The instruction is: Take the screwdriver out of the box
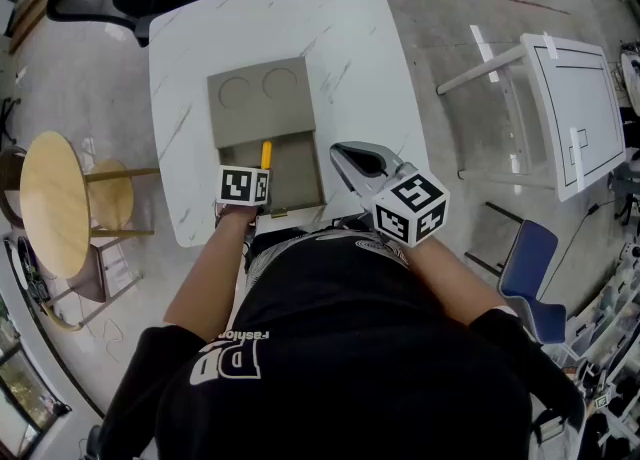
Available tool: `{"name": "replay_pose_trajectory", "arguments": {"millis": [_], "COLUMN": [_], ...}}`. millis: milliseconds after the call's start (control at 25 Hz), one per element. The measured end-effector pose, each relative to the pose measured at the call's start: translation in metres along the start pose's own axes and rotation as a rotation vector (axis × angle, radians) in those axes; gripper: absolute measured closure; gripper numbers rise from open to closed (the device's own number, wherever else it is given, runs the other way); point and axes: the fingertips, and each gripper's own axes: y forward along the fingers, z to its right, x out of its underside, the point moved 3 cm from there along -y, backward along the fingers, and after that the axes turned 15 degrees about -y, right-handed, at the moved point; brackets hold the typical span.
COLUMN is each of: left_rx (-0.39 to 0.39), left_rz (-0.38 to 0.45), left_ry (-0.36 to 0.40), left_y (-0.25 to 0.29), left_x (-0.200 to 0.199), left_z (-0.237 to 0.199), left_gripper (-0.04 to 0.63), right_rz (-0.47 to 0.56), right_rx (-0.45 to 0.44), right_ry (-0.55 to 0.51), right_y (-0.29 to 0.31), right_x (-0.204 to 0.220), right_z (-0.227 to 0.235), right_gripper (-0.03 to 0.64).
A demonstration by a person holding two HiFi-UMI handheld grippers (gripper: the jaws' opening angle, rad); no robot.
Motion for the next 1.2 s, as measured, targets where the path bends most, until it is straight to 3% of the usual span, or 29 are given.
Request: {"name": "replay_pose_trajectory", "arguments": {"millis": [480,1200], "left_rx": [0.060,0.253], "left_rz": [0.125,0.502], "left_ry": [0.046,0.088], "left_y": [-0.050,-0.176], "left_x": [-0.018,-0.045], "left_z": [0.002,0.013], "left_gripper": [0.451,0.451], "right_rz": [0.029,0.083], "right_rx": [0.007,-0.023], "right_ry": [-0.009,-0.071], "right_y": [0.007,0.036], "right_x": [-0.008,-0.036], "right_z": [-0.019,-0.050], "right_gripper": [0.620,0.620]}}
